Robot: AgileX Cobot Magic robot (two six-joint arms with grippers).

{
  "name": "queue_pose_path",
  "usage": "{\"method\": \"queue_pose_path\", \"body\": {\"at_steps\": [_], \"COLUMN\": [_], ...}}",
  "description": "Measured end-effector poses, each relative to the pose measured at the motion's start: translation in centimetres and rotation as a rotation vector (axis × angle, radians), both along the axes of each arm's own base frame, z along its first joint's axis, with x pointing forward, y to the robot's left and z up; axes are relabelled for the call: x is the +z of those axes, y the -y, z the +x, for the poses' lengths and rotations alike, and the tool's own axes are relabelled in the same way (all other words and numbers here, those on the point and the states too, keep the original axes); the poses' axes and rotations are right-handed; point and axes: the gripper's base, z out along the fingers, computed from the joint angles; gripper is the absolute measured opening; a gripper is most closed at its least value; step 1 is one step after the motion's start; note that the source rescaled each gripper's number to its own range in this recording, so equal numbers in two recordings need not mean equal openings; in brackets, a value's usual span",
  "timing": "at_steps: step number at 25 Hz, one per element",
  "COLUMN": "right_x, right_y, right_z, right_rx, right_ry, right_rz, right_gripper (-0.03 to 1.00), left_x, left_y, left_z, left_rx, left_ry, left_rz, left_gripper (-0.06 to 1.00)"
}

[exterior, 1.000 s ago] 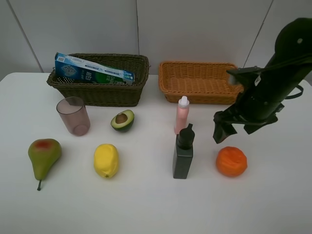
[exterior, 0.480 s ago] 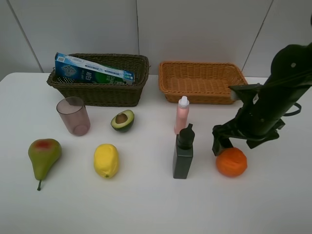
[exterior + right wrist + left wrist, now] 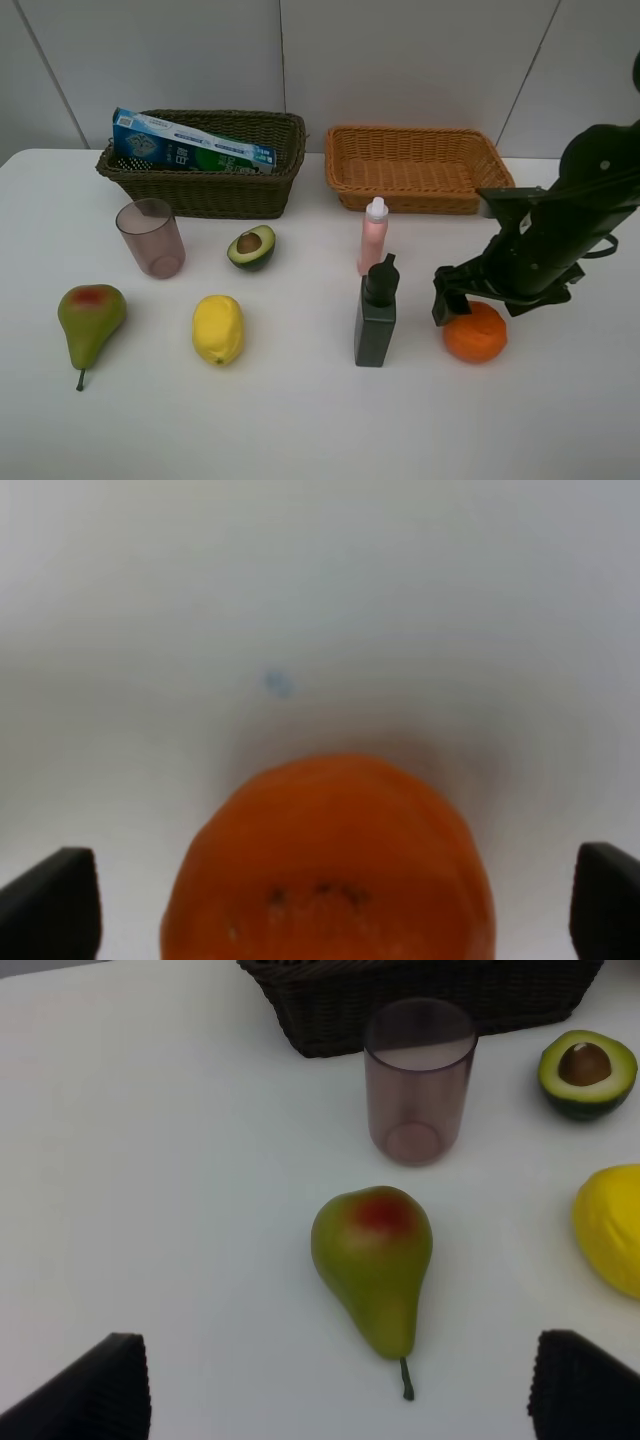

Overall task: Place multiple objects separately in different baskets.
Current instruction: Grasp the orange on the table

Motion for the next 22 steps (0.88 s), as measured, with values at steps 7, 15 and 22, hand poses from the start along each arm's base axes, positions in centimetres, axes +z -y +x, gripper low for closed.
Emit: {"method": "queue_pose_path", "body": {"at_steps": [7,15,22], "right_x": [0.0,-0.4,-2.1], "right_y": [0.1,0.1,0.1], "right_z": [-0.1,0.0,0.0], "right_rx": [-0.018,-0.036,-0.036], "right_ry": [-0.008,-0.022,-0.083], "right_rz": [-0.014,-0.015,-0.037], "right_gripper": [0.98,0.99,0.99], "left_x": [0.0,0.0,0.0], "left_y": [0.0,0.0,0.0], "left_z": [0.0,0.0,0.0], "left_rx": [0.000,0.000,0.000], "left_ry": [0.000,0.000,0.000], "left_rz": [0.000,0.000,0.000], "left_gripper": [1.00,1.00,1.00]}}
